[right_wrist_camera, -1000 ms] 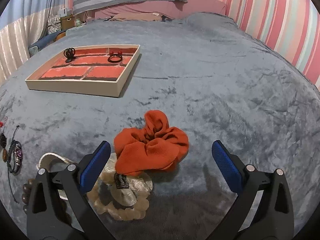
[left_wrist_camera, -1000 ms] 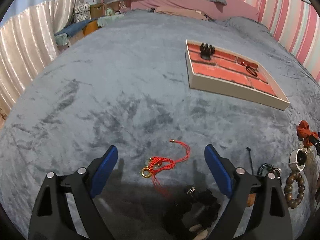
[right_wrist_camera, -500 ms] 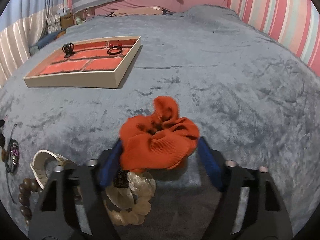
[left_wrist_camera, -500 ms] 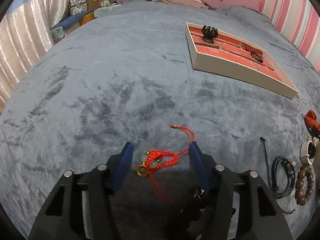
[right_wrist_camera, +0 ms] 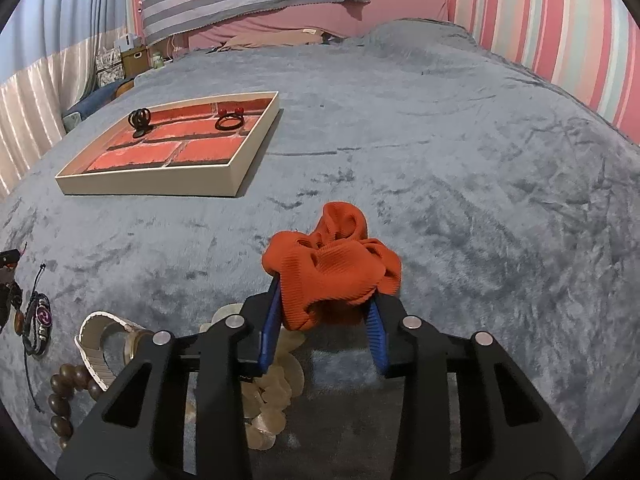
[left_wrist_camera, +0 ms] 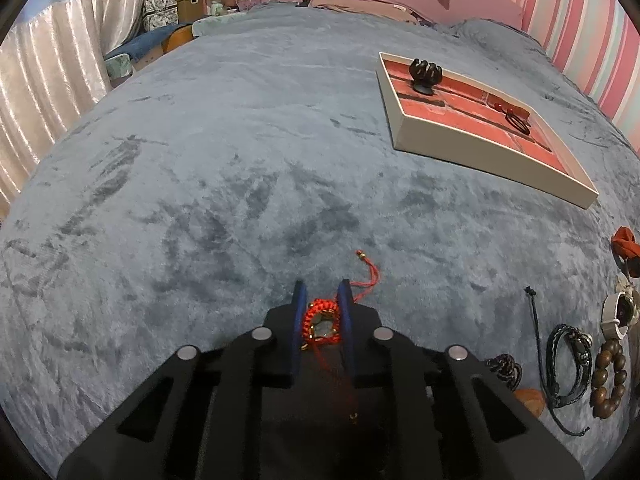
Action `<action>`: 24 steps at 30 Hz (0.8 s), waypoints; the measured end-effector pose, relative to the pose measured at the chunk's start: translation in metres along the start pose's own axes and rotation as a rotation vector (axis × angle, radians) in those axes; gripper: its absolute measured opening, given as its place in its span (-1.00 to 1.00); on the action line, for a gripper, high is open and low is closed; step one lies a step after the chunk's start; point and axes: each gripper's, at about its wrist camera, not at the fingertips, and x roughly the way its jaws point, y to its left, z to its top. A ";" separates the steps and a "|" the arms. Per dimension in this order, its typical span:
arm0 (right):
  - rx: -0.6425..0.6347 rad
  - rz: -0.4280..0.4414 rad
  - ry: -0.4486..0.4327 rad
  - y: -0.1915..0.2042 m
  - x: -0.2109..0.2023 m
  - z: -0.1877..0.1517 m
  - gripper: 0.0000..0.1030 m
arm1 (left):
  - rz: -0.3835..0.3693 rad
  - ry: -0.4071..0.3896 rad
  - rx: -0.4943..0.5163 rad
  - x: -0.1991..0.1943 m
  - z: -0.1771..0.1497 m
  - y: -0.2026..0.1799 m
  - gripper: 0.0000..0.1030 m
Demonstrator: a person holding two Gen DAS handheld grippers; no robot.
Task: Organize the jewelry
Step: 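Grasp red string charm with left tool while right tool grasps orange scrunchie, then carry red charm with left tool while right tool carries orange scrunchie into tray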
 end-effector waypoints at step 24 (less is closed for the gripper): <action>-0.009 -0.011 -0.031 0.005 -0.010 0.019 -0.38 | -0.029 -0.054 0.001 -0.017 0.032 -0.023 -0.93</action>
